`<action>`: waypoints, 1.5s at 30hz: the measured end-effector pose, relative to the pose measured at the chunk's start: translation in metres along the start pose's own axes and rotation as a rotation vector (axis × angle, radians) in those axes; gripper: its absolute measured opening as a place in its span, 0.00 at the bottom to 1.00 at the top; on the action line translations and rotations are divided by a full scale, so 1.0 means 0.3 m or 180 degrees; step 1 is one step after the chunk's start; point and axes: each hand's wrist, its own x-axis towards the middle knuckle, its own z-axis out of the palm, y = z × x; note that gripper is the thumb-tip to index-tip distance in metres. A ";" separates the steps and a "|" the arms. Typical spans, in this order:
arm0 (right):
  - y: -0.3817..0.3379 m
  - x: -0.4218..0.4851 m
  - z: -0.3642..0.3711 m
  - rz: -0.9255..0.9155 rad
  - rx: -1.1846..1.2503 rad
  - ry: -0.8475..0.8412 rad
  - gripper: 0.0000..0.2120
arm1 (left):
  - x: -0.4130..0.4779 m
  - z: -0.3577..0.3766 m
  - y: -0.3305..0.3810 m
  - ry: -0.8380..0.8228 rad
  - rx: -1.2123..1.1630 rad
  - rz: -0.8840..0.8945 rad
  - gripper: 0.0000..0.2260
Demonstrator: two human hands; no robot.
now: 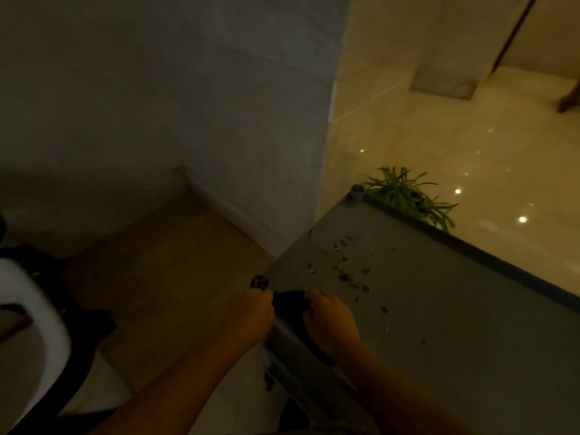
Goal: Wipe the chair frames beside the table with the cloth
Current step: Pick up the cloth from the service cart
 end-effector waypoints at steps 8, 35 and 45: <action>0.161 0.060 -0.020 0.0367 0.0226 0.0286 0.13 | 0.229 0.022 0.142 -0.0515 0.0231 0.1129 0.12; 0.088 0.050 0.082 0.1280 0.0194 0.0067 0.15 | 0.439 0.083 0.001 -0.0960 -0.0280 0.2336 0.13; -0.179 0.474 0.000 -0.0254 0.0244 -0.0082 0.13 | 0.406 -0.075 -0.358 -0.0216 -0.1837 0.0098 0.11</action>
